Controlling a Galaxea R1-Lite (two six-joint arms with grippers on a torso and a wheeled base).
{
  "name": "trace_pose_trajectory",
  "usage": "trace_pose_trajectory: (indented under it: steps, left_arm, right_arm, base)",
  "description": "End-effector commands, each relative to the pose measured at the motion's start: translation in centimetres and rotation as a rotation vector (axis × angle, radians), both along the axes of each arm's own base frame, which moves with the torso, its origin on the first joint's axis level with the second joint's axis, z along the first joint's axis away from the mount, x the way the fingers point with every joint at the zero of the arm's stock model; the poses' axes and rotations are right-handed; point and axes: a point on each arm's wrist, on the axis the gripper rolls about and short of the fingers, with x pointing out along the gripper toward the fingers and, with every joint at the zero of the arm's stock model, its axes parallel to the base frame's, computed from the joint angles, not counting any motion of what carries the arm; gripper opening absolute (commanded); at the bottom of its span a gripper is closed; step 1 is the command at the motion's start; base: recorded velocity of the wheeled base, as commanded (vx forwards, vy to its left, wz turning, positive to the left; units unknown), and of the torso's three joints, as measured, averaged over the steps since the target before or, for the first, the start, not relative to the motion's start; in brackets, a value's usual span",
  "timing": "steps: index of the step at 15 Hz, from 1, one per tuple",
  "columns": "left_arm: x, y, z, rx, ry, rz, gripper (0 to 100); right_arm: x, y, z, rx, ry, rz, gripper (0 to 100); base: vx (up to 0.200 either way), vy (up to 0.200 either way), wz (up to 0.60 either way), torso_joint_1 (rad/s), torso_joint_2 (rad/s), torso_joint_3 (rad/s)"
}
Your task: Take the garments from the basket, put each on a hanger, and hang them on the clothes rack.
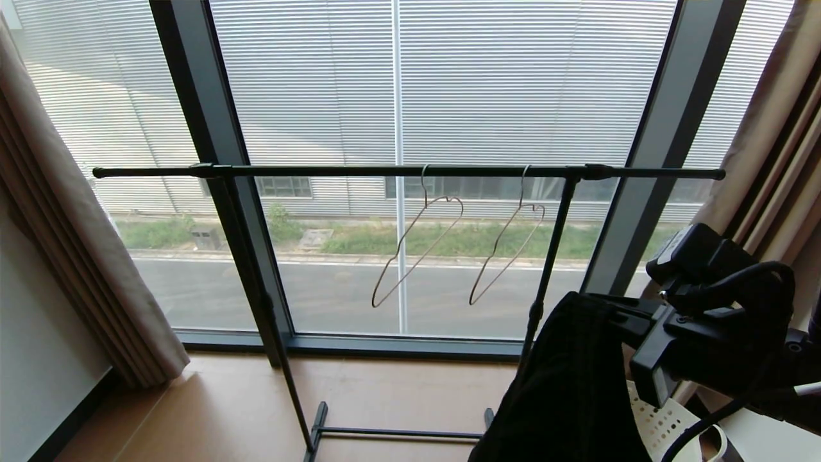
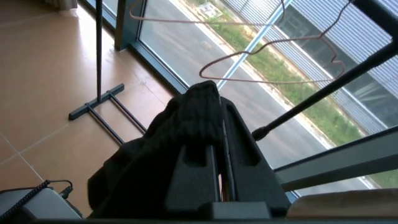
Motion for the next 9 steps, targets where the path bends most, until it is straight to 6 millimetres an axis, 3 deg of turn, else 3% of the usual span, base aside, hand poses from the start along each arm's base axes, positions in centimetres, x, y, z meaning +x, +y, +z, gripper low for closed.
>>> trace_pose_trajectory:
  steps: [1,4,7,9]
  left_arm:
    - [0.01,0.0,0.0,0.0,0.001,0.0,100]
    - [0.01,0.0,0.0,-0.001,0.001,0.0,100]
    - [0.01,0.0,0.0,0.0,0.001,0.0,100]
    - [0.01,0.0,0.0,-0.001,0.001,0.0,100]
  right_arm:
    - [0.09,0.09,-0.16,-0.006,0.005,0.0,0]
    - [0.04,0.05,-0.44,-0.033,0.002,0.009,0]
    - [0.03,0.05,-0.49,-0.033,0.004,0.01,0]
    - [0.01,0.07,-0.49,-0.033,0.004,0.012,0]
  base:
    - [0.0,0.0,0.0,0.0,0.0,0.0]
    - [0.0,0.0,0.0,0.0,0.0,0.0]
    - [0.0,0.0,-0.6,0.002,0.0,0.002]
    - [0.0,0.0,0.0,0.0,0.0,0.0]
